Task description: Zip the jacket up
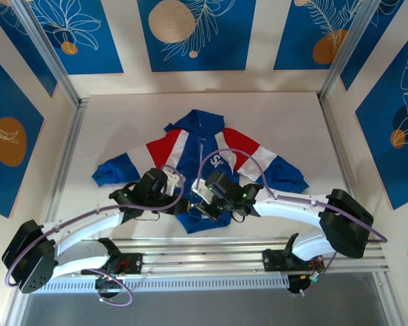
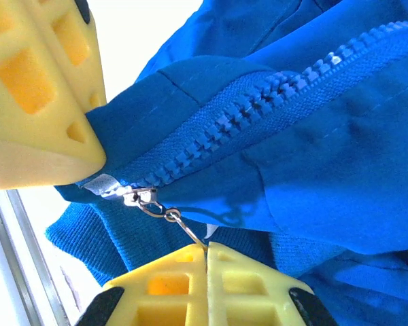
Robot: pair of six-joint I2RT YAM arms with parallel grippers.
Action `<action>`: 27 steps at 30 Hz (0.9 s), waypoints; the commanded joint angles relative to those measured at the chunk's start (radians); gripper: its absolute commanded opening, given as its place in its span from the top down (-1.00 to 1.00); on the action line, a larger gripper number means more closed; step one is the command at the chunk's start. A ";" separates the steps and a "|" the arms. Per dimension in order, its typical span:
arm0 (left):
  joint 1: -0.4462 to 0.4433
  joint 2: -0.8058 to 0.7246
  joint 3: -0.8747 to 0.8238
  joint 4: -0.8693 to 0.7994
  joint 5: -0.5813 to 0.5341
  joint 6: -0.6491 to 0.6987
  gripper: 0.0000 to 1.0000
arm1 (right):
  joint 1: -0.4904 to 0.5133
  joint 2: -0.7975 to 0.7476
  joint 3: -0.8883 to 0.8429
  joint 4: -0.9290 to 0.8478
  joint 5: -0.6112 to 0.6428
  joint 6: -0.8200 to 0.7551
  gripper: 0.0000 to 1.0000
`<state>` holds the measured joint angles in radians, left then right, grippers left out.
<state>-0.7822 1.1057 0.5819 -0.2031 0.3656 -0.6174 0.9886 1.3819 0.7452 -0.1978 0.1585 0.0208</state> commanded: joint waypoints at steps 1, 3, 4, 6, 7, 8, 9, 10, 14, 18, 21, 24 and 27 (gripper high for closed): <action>-0.004 0.018 0.031 -0.042 0.013 0.034 1.00 | -0.013 -0.022 0.026 -0.035 0.024 0.011 1.00; -0.005 0.025 0.031 -0.043 0.017 0.036 1.00 | -0.016 -0.022 0.026 -0.034 0.024 0.010 1.00; -0.005 0.027 0.030 -0.041 0.019 0.035 1.00 | -0.017 -0.021 0.029 -0.034 0.025 0.011 1.00; -0.005 0.027 0.026 -0.033 0.021 0.031 1.00 | -0.018 -0.020 0.031 -0.032 0.035 0.013 1.00; -0.005 0.026 0.023 -0.027 0.022 0.028 1.00 | -0.020 -0.020 0.031 -0.032 0.040 0.012 1.00; -0.005 0.026 0.020 -0.022 0.022 0.026 1.00 | -0.019 -0.020 0.032 -0.031 0.042 0.013 1.00; -0.005 0.025 0.019 -0.018 0.024 0.025 1.00 | -0.021 -0.020 0.033 -0.030 0.042 0.012 1.00; -0.005 0.028 0.019 -0.017 0.024 0.025 1.00 | -0.021 -0.018 0.033 -0.028 0.042 0.011 1.00; -0.005 0.038 0.025 -0.019 0.027 0.028 1.00 | -0.021 -0.019 0.009 0.011 -0.028 -0.016 1.00; -0.005 0.035 0.022 -0.014 0.029 0.028 1.00 | -0.018 -0.019 -0.019 0.057 -0.112 -0.034 1.00; -0.005 0.029 0.019 -0.008 0.029 0.023 1.00 | -0.015 -0.008 -0.014 0.062 -0.134 -0.036 1.00; -0.004 0.029 0.019 0.003 0.035 0.018 1.00 | -0.011 0.003 -0.008 0.074 -0.134 -0.039 0.83; -0.005 0.036 0.021 0.009 0.037 0.017 1.00 | -0.004 0.017 0.002 0.083 -0.138 -0.039 0.60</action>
<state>-0.7822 1.1385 0.5854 -0.2024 0.3771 -0.6029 0.9749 1.3849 0.7391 -0.1368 0.0582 -0.0044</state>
